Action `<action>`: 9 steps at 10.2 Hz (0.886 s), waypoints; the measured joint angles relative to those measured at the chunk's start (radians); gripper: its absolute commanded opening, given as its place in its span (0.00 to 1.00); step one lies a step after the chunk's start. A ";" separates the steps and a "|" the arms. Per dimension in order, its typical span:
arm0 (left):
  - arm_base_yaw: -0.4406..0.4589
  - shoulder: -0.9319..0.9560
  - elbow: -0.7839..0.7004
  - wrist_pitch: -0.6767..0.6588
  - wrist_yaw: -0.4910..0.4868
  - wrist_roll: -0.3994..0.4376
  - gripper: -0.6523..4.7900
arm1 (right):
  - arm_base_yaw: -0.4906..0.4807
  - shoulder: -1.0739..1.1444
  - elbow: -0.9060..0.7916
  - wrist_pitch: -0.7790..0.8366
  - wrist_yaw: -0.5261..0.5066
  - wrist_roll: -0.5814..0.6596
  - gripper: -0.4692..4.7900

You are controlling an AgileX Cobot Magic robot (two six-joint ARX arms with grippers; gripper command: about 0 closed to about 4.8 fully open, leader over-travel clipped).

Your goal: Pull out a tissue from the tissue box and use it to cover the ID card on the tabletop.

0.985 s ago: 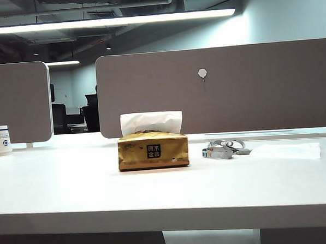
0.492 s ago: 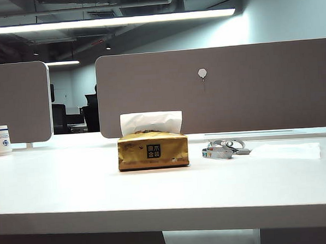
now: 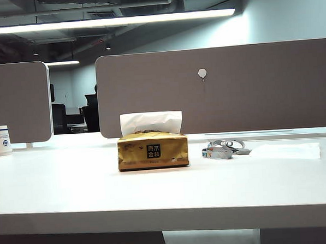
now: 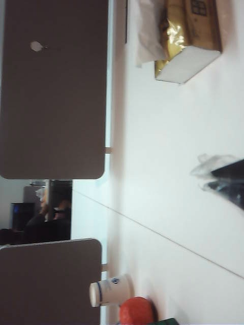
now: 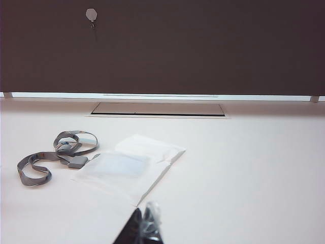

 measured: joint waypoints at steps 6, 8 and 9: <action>0.000 0.000 0.000 0.012 0.046 0.064 0.11 | 0.000 0.000 0.000 0.000 0.000 0.000 0.08; 0.000 0.000 0.000 0.012 0.043 0.064 0.11 | 0.000 0.000 0.000 0.000 0.000 0.000 0.08; 0.000 0.000 0.000 0.008 0.017 0.064 0.11 | 0.000 0.000 0.000 0.000 0.000 0.000 0.08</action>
